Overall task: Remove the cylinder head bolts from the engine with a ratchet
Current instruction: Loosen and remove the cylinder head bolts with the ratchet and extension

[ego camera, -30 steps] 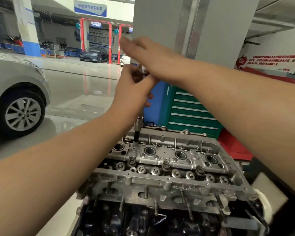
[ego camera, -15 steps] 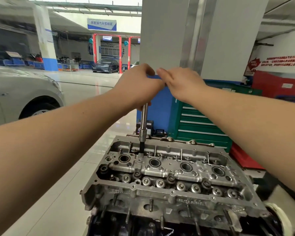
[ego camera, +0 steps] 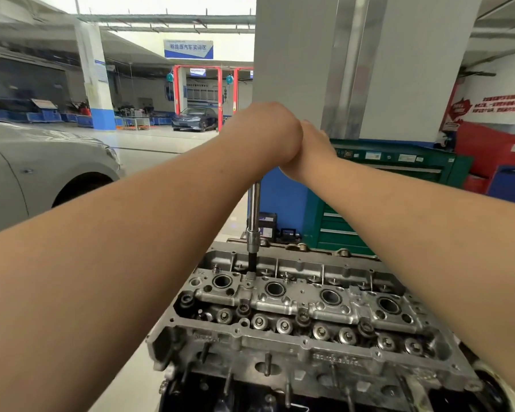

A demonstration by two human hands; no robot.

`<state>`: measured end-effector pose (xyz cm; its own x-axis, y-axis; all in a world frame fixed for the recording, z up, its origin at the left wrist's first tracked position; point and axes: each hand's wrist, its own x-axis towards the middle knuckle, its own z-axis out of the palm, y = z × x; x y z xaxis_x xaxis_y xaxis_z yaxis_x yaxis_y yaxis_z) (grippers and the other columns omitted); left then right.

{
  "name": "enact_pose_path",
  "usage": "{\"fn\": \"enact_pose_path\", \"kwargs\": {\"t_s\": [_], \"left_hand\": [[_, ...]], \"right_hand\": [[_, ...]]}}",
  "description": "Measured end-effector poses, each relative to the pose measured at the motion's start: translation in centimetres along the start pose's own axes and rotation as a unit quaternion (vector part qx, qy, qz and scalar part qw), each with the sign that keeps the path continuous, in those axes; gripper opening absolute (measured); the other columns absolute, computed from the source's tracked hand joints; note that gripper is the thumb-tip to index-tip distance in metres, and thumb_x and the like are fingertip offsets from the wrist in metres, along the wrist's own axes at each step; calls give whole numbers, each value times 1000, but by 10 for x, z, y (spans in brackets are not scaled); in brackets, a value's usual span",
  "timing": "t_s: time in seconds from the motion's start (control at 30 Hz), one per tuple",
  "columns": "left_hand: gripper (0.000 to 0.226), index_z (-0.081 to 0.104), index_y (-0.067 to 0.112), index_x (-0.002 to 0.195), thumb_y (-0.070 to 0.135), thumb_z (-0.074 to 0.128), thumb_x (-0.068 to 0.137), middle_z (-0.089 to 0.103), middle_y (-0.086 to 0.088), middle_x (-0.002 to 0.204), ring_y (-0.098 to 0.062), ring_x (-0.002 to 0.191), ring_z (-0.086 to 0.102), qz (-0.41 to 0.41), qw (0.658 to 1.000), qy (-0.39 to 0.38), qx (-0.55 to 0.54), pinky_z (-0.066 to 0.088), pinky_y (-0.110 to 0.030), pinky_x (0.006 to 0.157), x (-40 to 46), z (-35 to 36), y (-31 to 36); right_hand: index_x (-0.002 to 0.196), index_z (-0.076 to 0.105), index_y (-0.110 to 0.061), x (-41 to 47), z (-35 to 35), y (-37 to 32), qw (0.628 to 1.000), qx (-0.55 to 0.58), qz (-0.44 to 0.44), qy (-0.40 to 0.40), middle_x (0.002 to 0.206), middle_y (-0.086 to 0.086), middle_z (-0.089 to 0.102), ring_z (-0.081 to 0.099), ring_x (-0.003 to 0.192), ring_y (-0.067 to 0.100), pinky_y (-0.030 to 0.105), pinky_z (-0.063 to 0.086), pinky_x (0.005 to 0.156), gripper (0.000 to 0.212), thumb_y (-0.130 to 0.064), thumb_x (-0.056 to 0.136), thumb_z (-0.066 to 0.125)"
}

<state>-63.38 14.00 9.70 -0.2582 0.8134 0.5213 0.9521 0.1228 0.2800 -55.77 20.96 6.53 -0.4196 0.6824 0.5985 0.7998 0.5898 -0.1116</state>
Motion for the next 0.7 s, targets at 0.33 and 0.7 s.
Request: {"fn": "enact_pose_path", "kwargs": {"t_s": [0.33, 0.7], "left_hand": [[28, 54, 7, 88, 22, 44, 110, 61, -7, 74, -25, 53, 69, 216, 956, 21, -198, 51, -32, 46, -3, 9, -37], [14, 61, 18, 94, 12, 49, 97, 49, -3, 77, -34, 83, 57, 83, 982, 86, 144, 38, -33, 61, -43, 14, 0]], "right_hand": [[66, 38, -20, -31, -39, 4, 986, -155, 41, 41, 66, 2, 38, 36, 57, 23, 29, 30, 57, 32, -21, 97, 46], [66, 35, -25, -35, -30, 16, 997, 10, -64, -29, 77, 2, 53, 52, 91, 35, 41, 36, 81, 36, -24, 102, 29]]}}
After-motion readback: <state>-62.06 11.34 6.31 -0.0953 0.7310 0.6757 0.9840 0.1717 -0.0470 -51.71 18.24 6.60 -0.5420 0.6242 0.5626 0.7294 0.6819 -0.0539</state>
